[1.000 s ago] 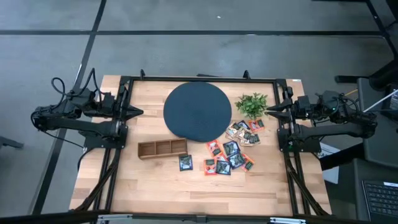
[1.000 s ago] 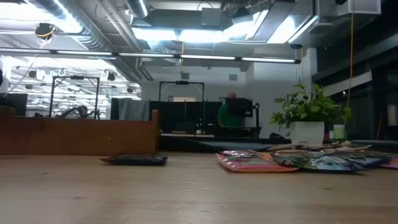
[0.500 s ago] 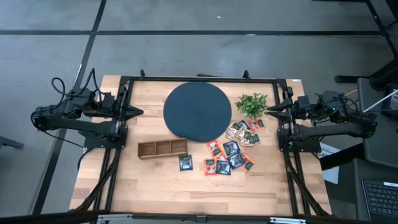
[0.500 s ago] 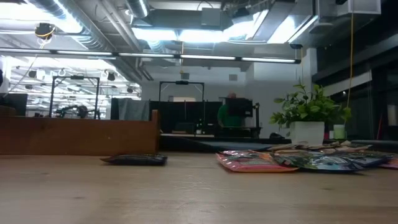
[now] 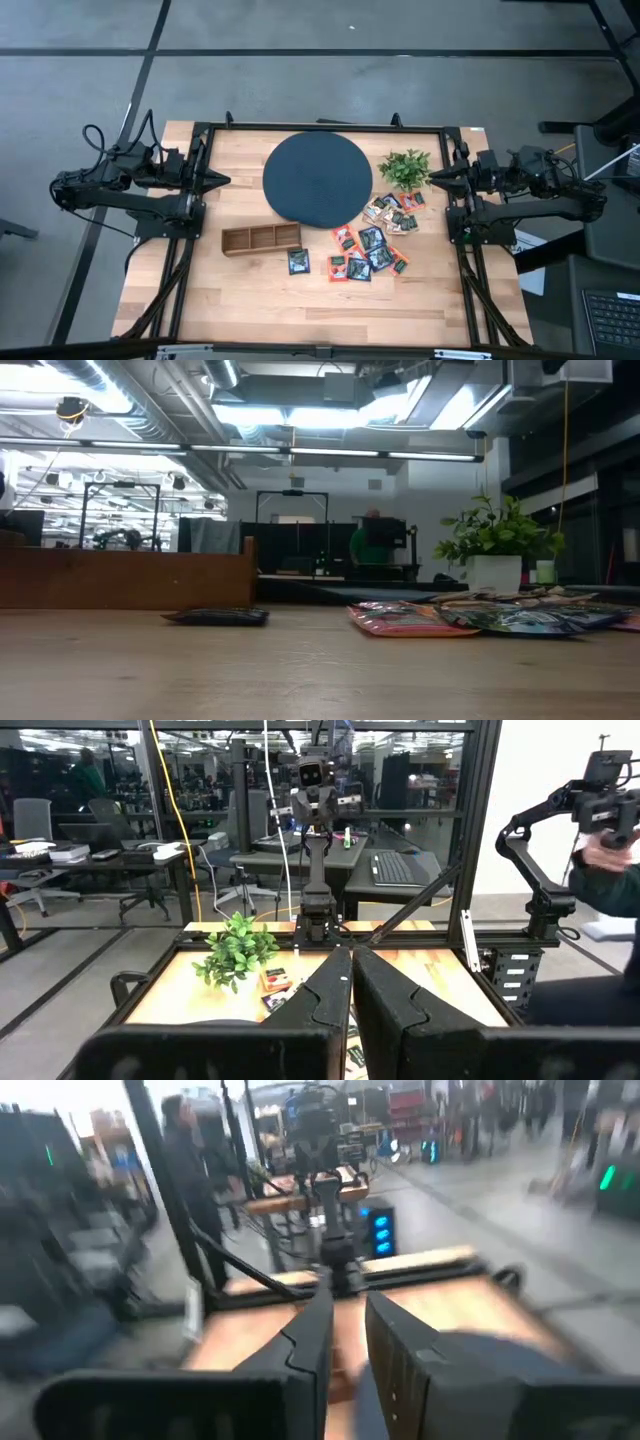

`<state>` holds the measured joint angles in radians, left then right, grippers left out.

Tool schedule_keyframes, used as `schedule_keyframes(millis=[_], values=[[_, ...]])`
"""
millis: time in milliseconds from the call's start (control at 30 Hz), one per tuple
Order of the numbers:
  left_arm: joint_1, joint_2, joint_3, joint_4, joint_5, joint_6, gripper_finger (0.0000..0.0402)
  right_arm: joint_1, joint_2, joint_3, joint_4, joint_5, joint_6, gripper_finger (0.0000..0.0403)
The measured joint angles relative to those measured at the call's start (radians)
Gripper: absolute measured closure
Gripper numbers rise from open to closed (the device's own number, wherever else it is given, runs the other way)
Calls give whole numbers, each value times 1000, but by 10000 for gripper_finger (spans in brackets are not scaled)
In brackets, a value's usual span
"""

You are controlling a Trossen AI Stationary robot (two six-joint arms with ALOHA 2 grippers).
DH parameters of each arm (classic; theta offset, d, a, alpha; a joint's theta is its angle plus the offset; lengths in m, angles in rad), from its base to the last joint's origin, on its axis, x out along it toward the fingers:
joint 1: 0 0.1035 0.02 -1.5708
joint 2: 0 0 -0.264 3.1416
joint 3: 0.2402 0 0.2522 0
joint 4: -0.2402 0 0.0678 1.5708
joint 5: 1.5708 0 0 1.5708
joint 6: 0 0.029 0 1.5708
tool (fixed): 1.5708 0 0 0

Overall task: Pick & Place Tea
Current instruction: Put the blue tea bag into the middle section of the wooden organizer

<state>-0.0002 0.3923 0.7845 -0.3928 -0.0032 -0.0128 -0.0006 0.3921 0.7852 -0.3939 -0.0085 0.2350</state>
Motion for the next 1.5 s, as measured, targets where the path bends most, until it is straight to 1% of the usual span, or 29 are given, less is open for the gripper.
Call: schedule_keyframes(millis=[67,133,267,300,367,467,633,733,767,900,1033,1200,1267,1333,1433,1500], values=[[0,0,0,0,0,0,391,0,0,0,6,-1,131,336],[0,0,0,0,0,0,391,0,3,0,23,0,220,336],[0,0,0,0,0,0,391,0,17,-11,73,31,308,336],[0,0,0,0,0,0,391,0,26,-17,95,31,309,336],[0,0,0,0,0,0,391,0,63,-21,128,17,289,336],[0,0,0,0,0,0,391,0,143,-21,180,-43,232,336],[0,0,0,0,0,0,391,0,302,-22,233,-167,149,336],[0,0,0,0,0,0,391,0,360,-22,242,-245,83,336],[0,0,0,0,0,0,391,0,376,-22,241,-260,62,336],[0,0,0,0,0,0,391,0,415,-20,208,-265,-19,336],[0,0,0,0,0,0,391,0,473,40,52,-242,-93,336],[0,0,0,0,0,0,391,0,582,194,-281,-186,-166,336],[0,0,0,0,0,0,391,0,624,246,-398,-146,-188,336],[0,0,0,13,-4,8,391,0,658,288,-493,-83,-193,336],[0,0,0,35,-2,15,391,0,696,309,-589,-12,-189,336],[0,0,0,35,-2,20,391,0,710,306,-599,-10,-183,336]])
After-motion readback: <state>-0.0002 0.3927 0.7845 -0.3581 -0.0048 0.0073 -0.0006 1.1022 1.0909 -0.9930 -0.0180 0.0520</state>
